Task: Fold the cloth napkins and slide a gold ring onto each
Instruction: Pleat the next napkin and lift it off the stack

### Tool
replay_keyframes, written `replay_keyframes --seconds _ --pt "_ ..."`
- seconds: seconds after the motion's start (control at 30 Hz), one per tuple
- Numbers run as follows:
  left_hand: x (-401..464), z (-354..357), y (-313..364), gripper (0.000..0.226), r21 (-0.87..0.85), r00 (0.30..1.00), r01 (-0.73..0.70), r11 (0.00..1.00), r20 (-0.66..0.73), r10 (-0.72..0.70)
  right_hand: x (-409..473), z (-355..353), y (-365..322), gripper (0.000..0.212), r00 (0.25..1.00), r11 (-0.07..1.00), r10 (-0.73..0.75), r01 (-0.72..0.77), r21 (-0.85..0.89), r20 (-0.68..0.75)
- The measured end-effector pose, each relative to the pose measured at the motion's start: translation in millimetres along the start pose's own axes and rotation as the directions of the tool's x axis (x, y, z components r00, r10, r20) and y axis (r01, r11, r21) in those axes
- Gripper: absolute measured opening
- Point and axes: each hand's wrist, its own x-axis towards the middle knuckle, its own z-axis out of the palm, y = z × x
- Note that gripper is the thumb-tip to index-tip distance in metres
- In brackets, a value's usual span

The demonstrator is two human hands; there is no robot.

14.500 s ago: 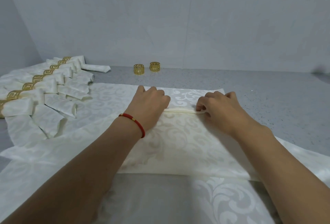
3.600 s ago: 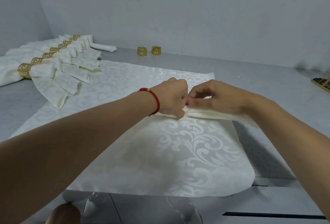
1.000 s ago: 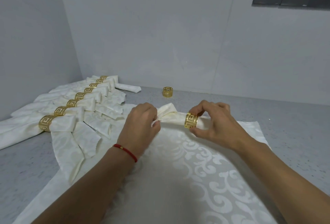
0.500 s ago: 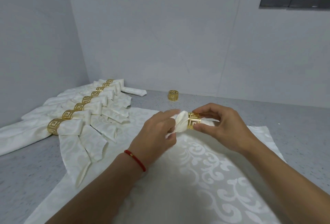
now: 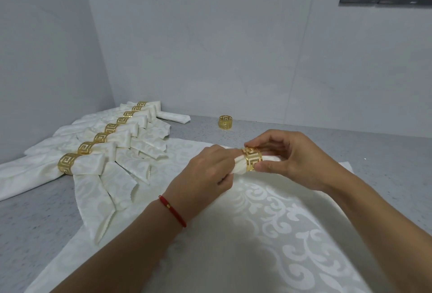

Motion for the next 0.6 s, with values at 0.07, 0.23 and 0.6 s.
replay_keyframes --seconds 0.07,0.23,0.6 --pt "0.4 -0.8 2.2 0.020 -0.004 0.995 0.096 0.995 -0.034 -0.096 0.7 2.5 -4.0 0.036 0.999 0.997 -0.023 0.020 -0.077 -0.037" --pt "-2.1 0.6 6.6 0.019 -0.040 0.989 0.142 0.989 -0.037 -0.143 -1.3 26.1 -15.0 0.034 0.998 0.970 -0.055 0.054 -0.238 -0.001" --pt "2.6 -8.8 7.7 0.050 -0.030 0.909 0.415 0.910 0.056 -0.412 2.9 31.7 1.6 0.012 0.952 0.990 0.142 -0.133 0.051 -0.271"
